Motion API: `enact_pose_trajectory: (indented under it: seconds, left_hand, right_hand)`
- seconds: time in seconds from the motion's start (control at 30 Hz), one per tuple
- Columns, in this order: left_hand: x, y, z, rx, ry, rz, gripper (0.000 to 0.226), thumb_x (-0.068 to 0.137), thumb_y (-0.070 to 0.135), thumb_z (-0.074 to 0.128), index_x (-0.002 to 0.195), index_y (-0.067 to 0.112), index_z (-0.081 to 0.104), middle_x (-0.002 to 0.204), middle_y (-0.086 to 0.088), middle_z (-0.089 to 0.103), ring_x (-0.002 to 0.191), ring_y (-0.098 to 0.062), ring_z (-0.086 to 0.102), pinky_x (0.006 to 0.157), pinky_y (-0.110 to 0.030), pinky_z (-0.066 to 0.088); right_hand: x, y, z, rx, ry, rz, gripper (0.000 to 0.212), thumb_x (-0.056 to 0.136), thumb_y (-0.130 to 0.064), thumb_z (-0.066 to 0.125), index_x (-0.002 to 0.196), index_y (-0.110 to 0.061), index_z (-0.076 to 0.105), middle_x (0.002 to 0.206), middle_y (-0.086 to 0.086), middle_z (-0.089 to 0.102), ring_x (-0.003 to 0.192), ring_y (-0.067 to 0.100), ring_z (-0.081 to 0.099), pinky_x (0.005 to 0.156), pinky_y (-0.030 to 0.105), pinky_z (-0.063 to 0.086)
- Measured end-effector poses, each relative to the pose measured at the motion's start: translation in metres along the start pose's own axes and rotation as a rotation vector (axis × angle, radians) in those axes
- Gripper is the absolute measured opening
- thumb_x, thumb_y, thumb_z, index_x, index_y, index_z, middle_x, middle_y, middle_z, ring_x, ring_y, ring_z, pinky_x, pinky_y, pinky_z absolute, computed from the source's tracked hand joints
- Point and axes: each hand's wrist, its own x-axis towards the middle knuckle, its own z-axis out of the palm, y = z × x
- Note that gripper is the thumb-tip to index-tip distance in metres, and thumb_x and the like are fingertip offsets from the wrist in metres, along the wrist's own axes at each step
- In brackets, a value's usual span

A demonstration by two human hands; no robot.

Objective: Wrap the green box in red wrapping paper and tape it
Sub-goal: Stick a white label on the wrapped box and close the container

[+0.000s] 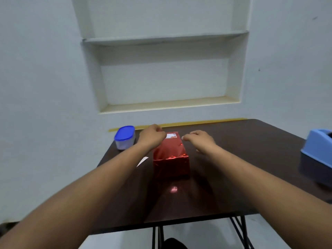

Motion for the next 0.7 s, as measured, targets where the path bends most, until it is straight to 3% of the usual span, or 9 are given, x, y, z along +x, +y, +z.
enact_pose_trajectory:
  seconds: [0.1,0.2,0.27,0.4,0.57,0.7]
  left_hand:
    - [-0.007,-0.028,0.005,-0.086,-0.092,-0.079,0.014,0.092,0.026,0.064,0.106,0.025,0.067,0.118,-0.004,0.073,0.107,-0.026,0.069,0.099,-0.041,0.055]
    - [-0.013,-0.043,0.027,-0.305,-0.124,-0.116,0.02,0.097,0.022,0.059,0.116,0.026,0.059,0.107,0.002,0.071,0.1,-0.021,0.07,0.098,-0.045,0.057]
    - [-0.011,-0.042,0.037,-0.374,-0.111,-0.116,0.025,0.097,0.02,0.055,0.119,0.029,0.055,0.11,0.001,0.07,0.102,-0.022,0.07,0.098,-0.046,0.057]
    - [0.007,-0.021,0.049,-0.447,-0.102,-0.119,0.024,0.093,0.011,0.05,0.099,0.033,0.058,0.108,-0.001,0.072,0.099,-0.023,0.071,0.094,-0.044,0.058]
    - [0.038,0.004,0.072,-0.523,-0.124,-0.145,0.037,0.081,0.011,0.048,0.111,0.026,0.064,0.103,-0.004,0.075,0.093,-0.026,0.073,0.088,-0.043,0.061]
    - [0.075,0.011,0.103,-0.554,-0.133,-0.192,0.046,0.073,0.014,0.045,0.113,0.025,0.066,0.102,-0.005,0.075,0.092,-0.028,0.074,0.088,-0.049,0.062]
  right_hand:
    - [0.005,0.01,0.033,0.039,-0.134,0.082,0.041,0.07,-0.049,0.074,0.1,-0.021,0.072,0.104,0.0,0.074,0.098,0.022,0.069,0.085,0.034,0.056]
    - [0.017,0.023,0.053,0.09,-0.213,0.15,0.067,0.051,-0.052,0.071,0.112,-0.024,0.071,0.102,0.002,0.077,0.094,0.025,0.074,0.092,0.045,0.06]
    - [0.022,0.023,0.056,0.134,-0.175,0.171,0.057,0.061,-0.045,0.07,0.114,-0.024,0.068,0.104,0.004,0.075,0.095,0.027,0.073,0.091,0.046,0.06]
    - [0.034,0.017,0.04,0.199,-0.083,0.17,0.034,0.072,-0.034,0.064,0.104,-0.022,0.068,0.103,0.006,0.075,0.095,0.029,0.073,0.092,0.048,0.06]
    - [0.079,0.02,0.014,0.154,-0.004,0.117,0.034,0.07,-0.026,0.051,0.101,-0.021,0.065,0.106,0.011,0.072,0.1,0.032,0.07,0.092,0.051,0.059]
    - [0.101,0.018,-0.005,0.093,-0.002,0.117,0.031,0.085,-0.013,0.049,0.109,-0.02,0.067,0.108,0.013,0.071,0.103,0.033,0.069,0.089,0.043,0.056]
